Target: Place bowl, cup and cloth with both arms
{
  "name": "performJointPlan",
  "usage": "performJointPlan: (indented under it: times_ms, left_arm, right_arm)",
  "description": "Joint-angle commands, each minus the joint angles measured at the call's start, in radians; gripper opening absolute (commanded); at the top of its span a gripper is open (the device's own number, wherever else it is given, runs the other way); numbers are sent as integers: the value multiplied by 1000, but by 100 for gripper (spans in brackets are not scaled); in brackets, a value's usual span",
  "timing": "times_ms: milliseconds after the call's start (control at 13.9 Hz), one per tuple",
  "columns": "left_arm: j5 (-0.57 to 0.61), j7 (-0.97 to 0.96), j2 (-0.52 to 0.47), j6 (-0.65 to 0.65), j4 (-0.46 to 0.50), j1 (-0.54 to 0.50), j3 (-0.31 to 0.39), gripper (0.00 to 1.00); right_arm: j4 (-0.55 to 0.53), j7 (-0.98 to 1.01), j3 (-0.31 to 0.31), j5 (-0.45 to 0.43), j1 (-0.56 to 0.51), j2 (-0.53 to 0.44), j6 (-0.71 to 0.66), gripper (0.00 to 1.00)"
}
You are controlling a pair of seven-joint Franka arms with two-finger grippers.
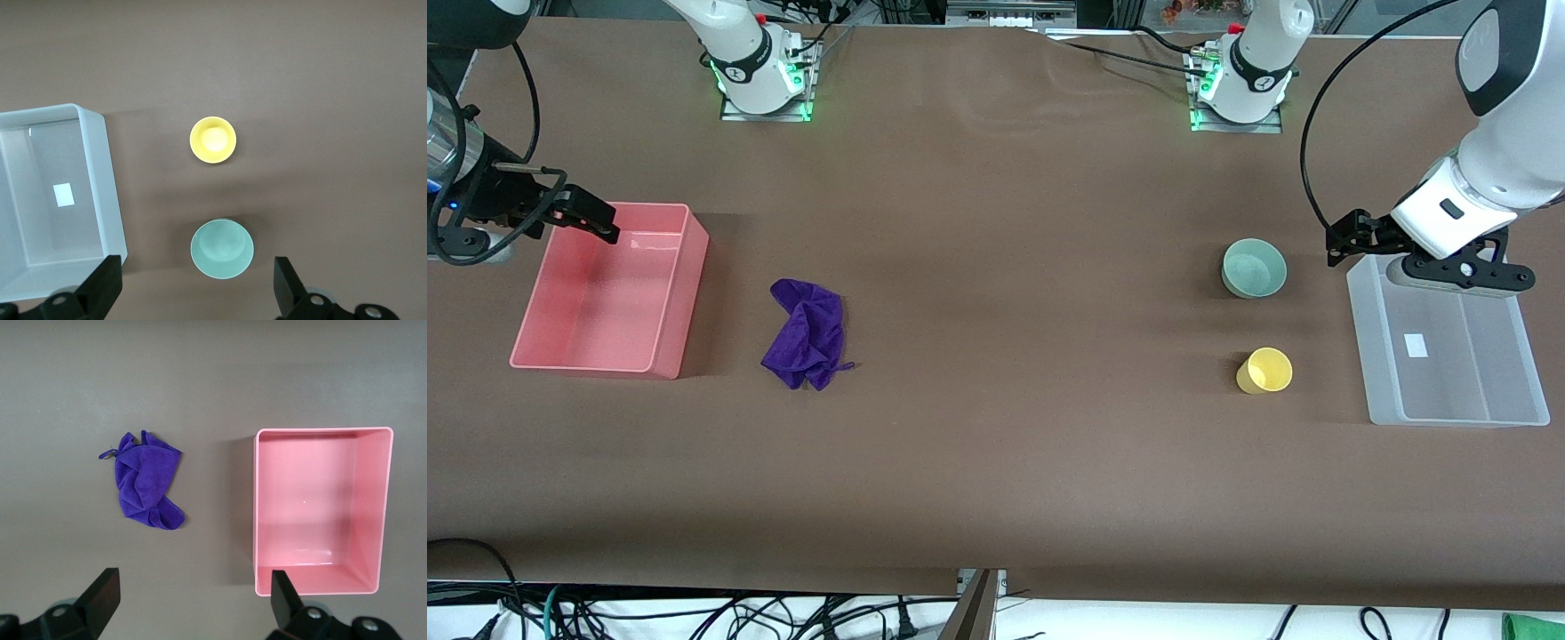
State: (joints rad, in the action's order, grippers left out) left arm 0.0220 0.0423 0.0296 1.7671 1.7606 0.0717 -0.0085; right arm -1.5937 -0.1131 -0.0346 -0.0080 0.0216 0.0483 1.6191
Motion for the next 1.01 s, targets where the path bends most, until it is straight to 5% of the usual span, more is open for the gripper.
performJointPlan:
  times_ms: [0, 936]
  left_arm:
    - [-13, -15, -13, -17, 8, 2, 1, 100]
    - [-10, -16, -7, -38, 8, 2, 1, 100]
  right_arm:
    - [24, 13, 2, 6, -3, 10, -16, 100]
    - [24, 10, 1, 13, -2, 10, -10, 100]
